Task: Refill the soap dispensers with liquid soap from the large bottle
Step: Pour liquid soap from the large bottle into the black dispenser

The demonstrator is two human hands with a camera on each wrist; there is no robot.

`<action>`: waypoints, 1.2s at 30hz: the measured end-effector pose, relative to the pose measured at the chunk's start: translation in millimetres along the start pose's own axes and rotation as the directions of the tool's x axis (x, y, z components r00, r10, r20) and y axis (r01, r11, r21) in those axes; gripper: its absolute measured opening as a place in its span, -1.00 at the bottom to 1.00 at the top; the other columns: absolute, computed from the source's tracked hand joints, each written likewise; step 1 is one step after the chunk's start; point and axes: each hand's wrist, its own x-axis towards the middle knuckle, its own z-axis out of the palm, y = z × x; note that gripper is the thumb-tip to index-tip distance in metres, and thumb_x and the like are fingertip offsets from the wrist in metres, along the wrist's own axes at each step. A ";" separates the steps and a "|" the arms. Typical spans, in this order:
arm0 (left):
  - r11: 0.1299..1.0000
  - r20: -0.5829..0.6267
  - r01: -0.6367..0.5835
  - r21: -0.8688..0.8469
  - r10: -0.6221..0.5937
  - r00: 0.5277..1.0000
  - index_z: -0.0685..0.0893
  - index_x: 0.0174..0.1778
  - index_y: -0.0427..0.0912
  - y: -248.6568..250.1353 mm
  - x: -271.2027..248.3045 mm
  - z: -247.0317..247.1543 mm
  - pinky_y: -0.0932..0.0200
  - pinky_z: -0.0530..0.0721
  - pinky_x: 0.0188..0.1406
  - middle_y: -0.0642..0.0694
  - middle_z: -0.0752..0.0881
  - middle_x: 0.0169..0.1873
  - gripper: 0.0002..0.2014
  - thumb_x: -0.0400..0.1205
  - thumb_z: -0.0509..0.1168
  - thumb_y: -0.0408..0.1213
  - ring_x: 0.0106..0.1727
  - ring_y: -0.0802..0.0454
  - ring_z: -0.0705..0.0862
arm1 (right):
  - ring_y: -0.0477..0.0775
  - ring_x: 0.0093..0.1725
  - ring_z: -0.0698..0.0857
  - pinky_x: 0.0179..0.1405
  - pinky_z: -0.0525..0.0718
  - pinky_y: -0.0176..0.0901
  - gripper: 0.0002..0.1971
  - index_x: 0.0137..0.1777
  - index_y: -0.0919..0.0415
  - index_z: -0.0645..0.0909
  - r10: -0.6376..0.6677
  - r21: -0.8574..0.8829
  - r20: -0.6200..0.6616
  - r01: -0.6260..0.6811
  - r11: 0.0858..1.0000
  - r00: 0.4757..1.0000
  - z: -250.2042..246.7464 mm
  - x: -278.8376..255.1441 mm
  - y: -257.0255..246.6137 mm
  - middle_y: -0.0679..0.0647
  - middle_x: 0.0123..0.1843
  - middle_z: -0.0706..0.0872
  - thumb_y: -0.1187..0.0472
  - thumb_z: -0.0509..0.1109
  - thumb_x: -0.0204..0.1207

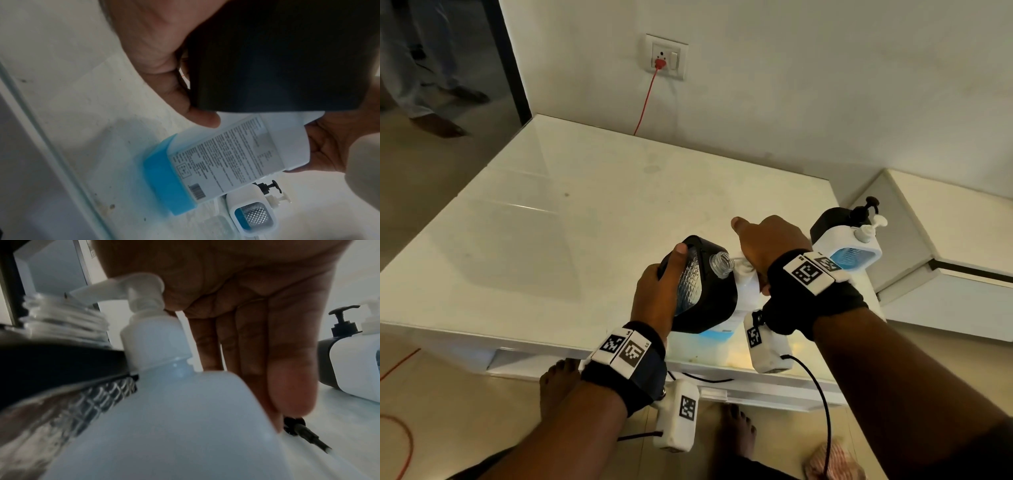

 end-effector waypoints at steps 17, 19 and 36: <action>1.000 0.012 0.002 -0.002 -0.002 1.000 0.84 0.11 -0.10 1.0 -2.4 0.7 -0.36 0.73 0.35 -0.13 0.89 -0.01 -0.12 0.22 0.34 0.62 0.12 -0.19 0.85 | 0.21 -0.02 0.68 -0.06 0.47 -0.04 -0.55 -0.22 0.16 0.49 -0.009 -0.023 -0.004 0.009 1.000 1.000 -2.5 -0.4 -1.3 0.16 0.04 0.74 -0.22 0.15 0.64; 1.000 0.010 0.002 -0.004 -0.002 1.000 0.83 0.13 -0.10 1.3 -2.5 0.7 -0.35 0.73 0.35 -0.13 0.89 0.00 -0.08 0.19 0.35 0.65 0.12 -0.19 0.85 | 0.20 -0.02 0.67 -0.03 0.48 -0.03 -0.52 -0.13 0.18 0.53 -0.006 -0.036 0.004 0.006 0.999 1.000 -3.0 -2.8 -2.3 0.15 0.05 0.74 -0.26 0.12 0.65; 1.000 0.009 -0.018 0.003 0.018 1.000 0.82 0.15 -0.08 0.7 -1.6 0.7 -0.32 0.75 0.32 -0.10 0.90 -0.01 -0.04 0.16 0.33 0.68 0.10 -0.16 0.85 | 0.25 0.06 0.73 0.07 0.58 -0.04 -0.50 -0.02 0.17 0.55 0.001 0.004 -0.002 -0.001 1.000 1.000 -2.1 1.4 -1.1 0.18 0.10 0.76 -0.30 0.12 0.62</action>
